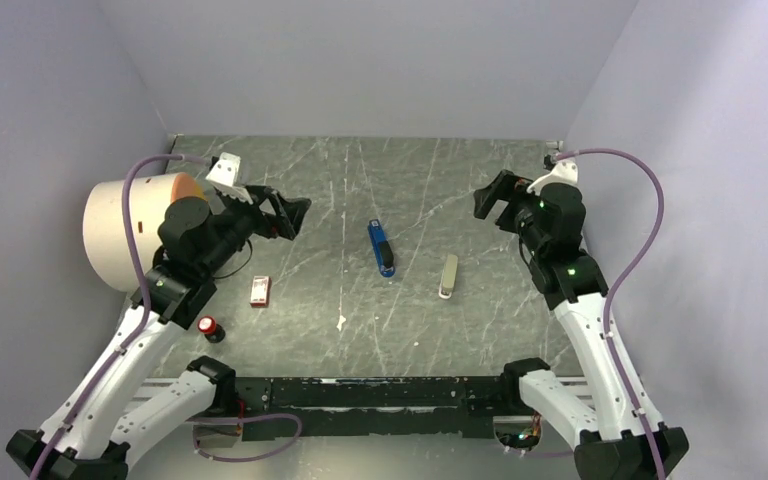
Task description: Load the staples into the stapler
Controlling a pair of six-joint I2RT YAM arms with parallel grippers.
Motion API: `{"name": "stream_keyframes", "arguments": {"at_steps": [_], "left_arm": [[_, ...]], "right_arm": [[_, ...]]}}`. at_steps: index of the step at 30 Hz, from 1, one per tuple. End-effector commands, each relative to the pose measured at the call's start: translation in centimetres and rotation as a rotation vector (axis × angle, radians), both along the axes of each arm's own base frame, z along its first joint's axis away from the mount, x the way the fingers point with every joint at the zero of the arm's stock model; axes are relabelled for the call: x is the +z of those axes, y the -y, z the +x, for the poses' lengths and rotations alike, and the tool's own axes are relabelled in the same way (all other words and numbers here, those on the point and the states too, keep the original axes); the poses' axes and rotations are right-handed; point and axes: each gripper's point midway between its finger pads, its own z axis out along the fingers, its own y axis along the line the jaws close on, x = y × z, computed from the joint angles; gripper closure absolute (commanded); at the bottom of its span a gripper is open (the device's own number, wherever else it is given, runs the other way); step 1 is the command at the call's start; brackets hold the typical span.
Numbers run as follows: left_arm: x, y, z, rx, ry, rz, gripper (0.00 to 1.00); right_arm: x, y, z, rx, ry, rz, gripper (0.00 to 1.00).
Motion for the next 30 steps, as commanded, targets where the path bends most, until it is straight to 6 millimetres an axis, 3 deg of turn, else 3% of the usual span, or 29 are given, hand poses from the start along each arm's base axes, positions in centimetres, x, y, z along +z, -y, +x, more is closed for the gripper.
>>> {"name": "stream_keyframes", "arguments": {"at_steps": [1,3,7,11,15,19,23,30], "left_arm": [[1.4,1.0,0.9,-0.037,0.061,-0.065,0.04],[1.3,1.3,1.3,-0.035,0.051,-0.080,0.04],[0.6,1.7,1.4,-0.055,0.018,-0.078,0.04],[0.7,2.4,0.1,-0.123,0.032,-0.090,0.04],[1.2,2.7,-1.6,-0.185,0.064,-0.091,0.04],[2.0,1.5,-2.6,-0.143,0.090,-0.106,0.05],[0.3,-0.9,-2.6,-0.010,0.020,-0.073,0.05],[-4.7,-4.1,-3.0,0.180,-0.174,-0.062,0.03]], "right_arm": [[-0.1,-0.4,0.8,0.015,0.008,0.027,0.05],[-0.2,-0.8,0.8,0.043,0.011,0.025,0.11],[0.1,-0.5,0.9,-0.010,0.063,0.104,0.12],[0.6,-1.7,0.5,0.073,0.114,0.098,0.12],[0.0,-3.5,0.0,0.185,0.052,0.102,0.12],[-0.8,-4.3,-1.0,0.237,-0.015,0.113,0.13],[-1.8,-4.7,-2.4,0.250,-0.079,0.148,0.16],[-7.2,-5.6,-3.9,0.254,-0.253,0.163,0.17]]}}
